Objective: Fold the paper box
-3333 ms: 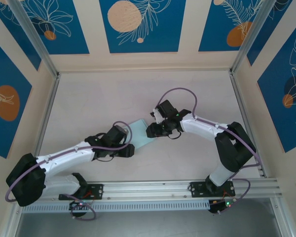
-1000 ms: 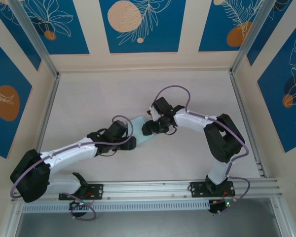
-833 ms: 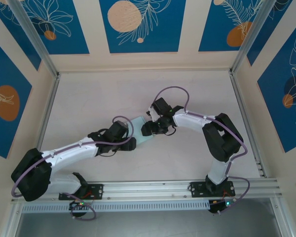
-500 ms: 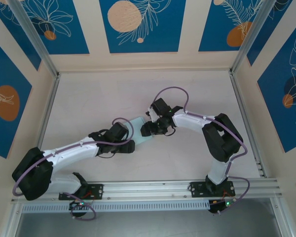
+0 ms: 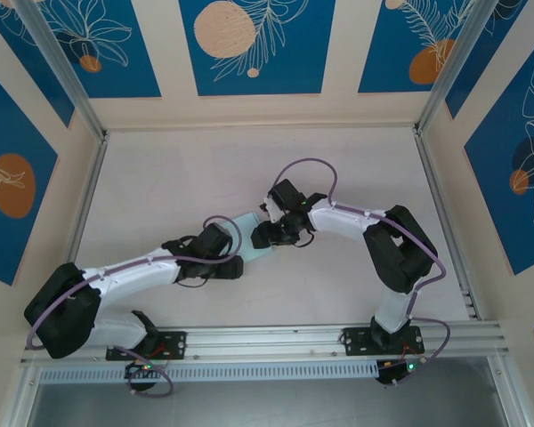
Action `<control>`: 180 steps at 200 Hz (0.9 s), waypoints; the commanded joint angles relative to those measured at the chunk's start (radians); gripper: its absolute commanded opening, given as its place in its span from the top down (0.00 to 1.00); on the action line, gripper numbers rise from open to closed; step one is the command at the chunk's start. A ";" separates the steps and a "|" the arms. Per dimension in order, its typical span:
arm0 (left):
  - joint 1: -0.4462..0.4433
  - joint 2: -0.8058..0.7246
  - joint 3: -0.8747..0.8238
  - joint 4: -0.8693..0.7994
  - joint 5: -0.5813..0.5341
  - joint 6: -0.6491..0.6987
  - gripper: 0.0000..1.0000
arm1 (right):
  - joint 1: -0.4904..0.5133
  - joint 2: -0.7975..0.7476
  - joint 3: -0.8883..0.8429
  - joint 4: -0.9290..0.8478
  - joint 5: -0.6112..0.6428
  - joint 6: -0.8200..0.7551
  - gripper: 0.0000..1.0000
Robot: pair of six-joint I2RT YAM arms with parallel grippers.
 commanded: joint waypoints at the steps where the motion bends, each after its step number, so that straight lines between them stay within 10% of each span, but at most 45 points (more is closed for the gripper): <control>1: 0.008 -0.004 -0.028 0.055 0.012 -0.036 0.29 | 0.014 0.005 0.003 -0.001 -0.021 0.016 0.37; 139: 0.017 0.014 -0.050 0.170 -0.041 -0.076 0.59 | 0.027 0.009 -0.006 0.007 -0.034 0.039 0.48; 180: 0.017 -0.001 -0.017 0.075 -0.108 -0.044 0.51 | 0.025 0.011 0.003 -0.016 -0.009 0.042 0.48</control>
